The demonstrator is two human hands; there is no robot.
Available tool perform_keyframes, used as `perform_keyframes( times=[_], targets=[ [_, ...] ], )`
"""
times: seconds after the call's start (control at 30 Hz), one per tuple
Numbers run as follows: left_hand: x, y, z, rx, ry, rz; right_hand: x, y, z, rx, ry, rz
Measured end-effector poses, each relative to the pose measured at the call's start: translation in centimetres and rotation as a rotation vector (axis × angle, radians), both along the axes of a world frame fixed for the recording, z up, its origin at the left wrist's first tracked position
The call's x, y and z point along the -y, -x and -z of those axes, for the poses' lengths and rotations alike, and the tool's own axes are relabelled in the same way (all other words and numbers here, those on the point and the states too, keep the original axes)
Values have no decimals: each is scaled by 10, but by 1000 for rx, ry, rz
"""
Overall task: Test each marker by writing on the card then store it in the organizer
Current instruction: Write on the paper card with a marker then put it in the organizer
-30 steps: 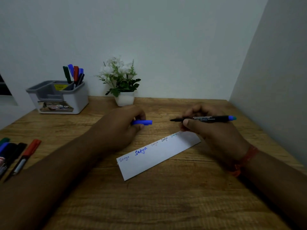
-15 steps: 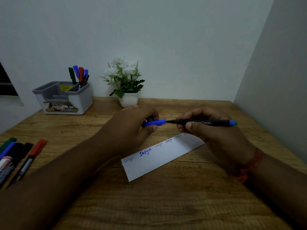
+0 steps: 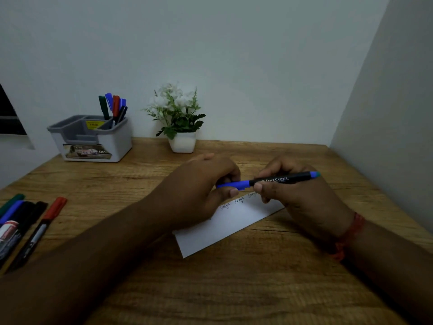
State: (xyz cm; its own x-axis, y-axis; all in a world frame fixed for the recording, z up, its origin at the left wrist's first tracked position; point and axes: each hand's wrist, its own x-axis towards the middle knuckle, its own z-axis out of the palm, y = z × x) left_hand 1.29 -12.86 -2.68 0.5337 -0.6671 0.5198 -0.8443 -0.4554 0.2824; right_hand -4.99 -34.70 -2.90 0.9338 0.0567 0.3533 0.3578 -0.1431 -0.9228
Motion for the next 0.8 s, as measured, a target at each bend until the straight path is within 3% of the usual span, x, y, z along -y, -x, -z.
perform_keyframes(
  times=[0.3,0.47,0.57,0.67,0.8],
  targets=[
    [4,4,-2,-94,100,-3,-8,-1,1,-32,-47,28],
    [1,-6,-5,14,38,-62,-7,-1,-3,-56,10,107],
    [-13,-5,-13,18,-66,-156,-9,-3,-6,-97,-107,134],
    [-30,-5,-22,30,-290,-321,-16,-7,-13,-146,-216,110],
    [-55,-15,-32,29,-505,-468,-40,-19,-23,-202,-232,46]
  ],
)
